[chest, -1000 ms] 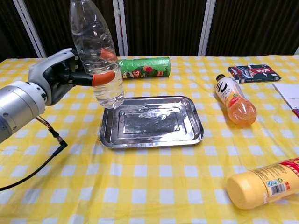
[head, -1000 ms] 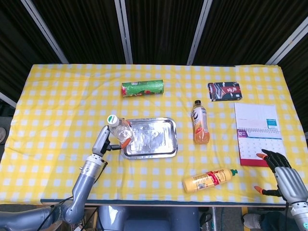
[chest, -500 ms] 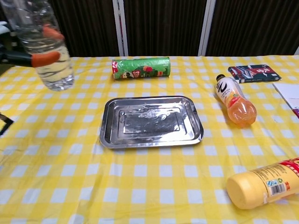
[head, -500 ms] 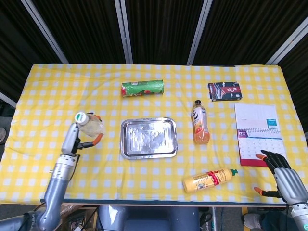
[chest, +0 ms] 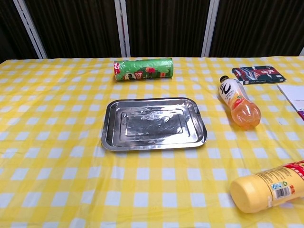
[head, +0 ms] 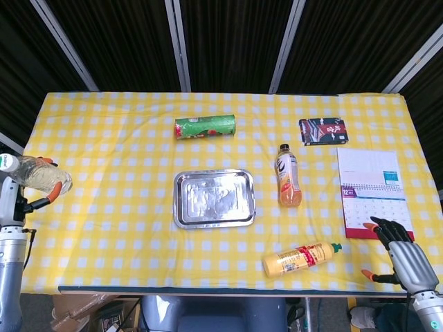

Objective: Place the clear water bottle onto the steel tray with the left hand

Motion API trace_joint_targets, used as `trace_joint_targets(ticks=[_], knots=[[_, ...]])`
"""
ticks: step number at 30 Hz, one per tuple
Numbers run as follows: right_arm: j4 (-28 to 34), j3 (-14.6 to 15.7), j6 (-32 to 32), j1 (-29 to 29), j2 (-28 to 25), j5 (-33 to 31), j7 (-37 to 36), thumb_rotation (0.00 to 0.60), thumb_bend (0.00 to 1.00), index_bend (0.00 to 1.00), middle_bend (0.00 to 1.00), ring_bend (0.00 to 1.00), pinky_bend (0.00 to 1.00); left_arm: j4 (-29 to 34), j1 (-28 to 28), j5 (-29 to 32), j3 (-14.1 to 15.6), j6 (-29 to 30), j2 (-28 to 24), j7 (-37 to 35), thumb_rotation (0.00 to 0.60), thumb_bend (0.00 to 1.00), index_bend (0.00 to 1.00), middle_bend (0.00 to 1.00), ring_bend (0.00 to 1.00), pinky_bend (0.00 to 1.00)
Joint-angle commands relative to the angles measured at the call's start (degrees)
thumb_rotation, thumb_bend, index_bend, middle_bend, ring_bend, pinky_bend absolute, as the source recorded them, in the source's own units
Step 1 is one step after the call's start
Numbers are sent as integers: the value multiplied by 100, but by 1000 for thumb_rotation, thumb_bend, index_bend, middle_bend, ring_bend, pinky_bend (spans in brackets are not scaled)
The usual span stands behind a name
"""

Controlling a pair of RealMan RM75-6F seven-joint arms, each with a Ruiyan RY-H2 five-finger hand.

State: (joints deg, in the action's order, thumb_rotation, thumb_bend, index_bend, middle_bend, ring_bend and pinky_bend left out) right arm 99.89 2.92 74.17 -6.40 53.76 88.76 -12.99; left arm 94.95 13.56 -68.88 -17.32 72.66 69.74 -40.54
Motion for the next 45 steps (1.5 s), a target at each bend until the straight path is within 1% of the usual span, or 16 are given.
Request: trace_joint_targets(ticks=[1, 7, 10, 12, 16, 18, 21, 24, 27, 29, 33, 36, 38, 40, 43, 45], knots=[[3, 0, -3, -4, 0, 0, -2, 600, 158, 178, 97, 58, 45, -117, 168, -124, 93, -210, 332, 64, 600, 458, 587, 540, 135, 124], [-34, -12, -3, -12, -10, -11, -66, 600, 159, 178, 97, 58, 45, -140, 743, -23, 65, -593, 1207, 673, 600, 461, 591, 541, 135, 124], [-56, -9, -8, -16, -14, -8, -98, 600, 158, 179, 97, 58, 45, -11, 1033, -38, 5, -677, 1626, 1006, 600, 463, 592, 542, 135, 124], [-59, -6, 10, -10, -20, 8, -119, 600, 158, 179, 97, 57, 45, 128, 1225, -31, -49, -671, 1882, 1364, 600, 463, 592, 542, 134, 124], [-65, -3, 44, 4, -34, 25, -150, 600, 158, 179, 97, 58, 45, 483, 1501, 59, -113, -649, 2214, 2061, 600, 463, 592, 541, 135, 124], [-64, 2, 55, 9, -41, 35, -165, 600, 158, 179, 97, 58, 45, 636, 1554, 122, -112, -602, 2285, 2342, 600, 463, 593, 541, 135, 124], [-69, 2, 88, 21, -57, 51, -201, 600, 157, 179, 97, 57, 45, 882, 1498, 171, -105, -437, 2211, 2618, 600, 463, 593, 541, 135, 124], [-75, 6, 106, 30, -73, 57, -228, 600, 158, 179, 97, 57, 45, 1174, 1286, 193, -109, -210, 1855, 2725, 600, 463, 593, 541, 134, 124], [-67, 13, 116, 35, -77, 74, -232, 600, 158, 179, 97, 58, 45, 1318, 1022, 180, -106, 45, 1449, 2740, 600, 463, 593, 542, 135, 124], [-49, 20, 117, 35, -77, 91, -216, 600, 158, 179, 97, 58, 45, 1410, 722, 203, -142, 226, 983, 2491, 600, 463, 593, 542, 135, 124], [-17, 34, 74, 20, -52, 96, -124, 600, 158, 179, 97, 58, 45, 1296, 280, 226, -228, 220, 186, 1612, 600, 463, 593, 542, 135, 124], [10, 32, 31, -3, -17, 88, -43, 600, 158, 179, 97, 58, 45, 992, 106, 224, -216, 88, -108, 1066, 600, 464, 593, 542, 135, 124], [22, 31, 7, -13, 3, 76, -1, 600, 157, 179, 97, 58, 45, 758, 132, 265, -223, -92, -124, 819, 600, 464, 594, 542, 135, 124], [19, 22, -25, -29, 18, 48, 23, 600, 157, 179, 97, 58, 45, 602, 217, 299, -222, -263, -30, 696, 600, 463, 594, 542, 135, 124], [2, 18, -59, -40, 30, 9, 31, 600, 157, 179, 97, 57, 45, 452, 442, 168, -111, -522, 271, 761, 600, 465, 596, 543, 135, 124], [-15, 8, -68, -45, 23, -19, 3, 600, 158, 179, 97, 58, 45, 397, 639, 50, -53, -614, 608, 902, 600, 466, 597, 544, 135, 124]])
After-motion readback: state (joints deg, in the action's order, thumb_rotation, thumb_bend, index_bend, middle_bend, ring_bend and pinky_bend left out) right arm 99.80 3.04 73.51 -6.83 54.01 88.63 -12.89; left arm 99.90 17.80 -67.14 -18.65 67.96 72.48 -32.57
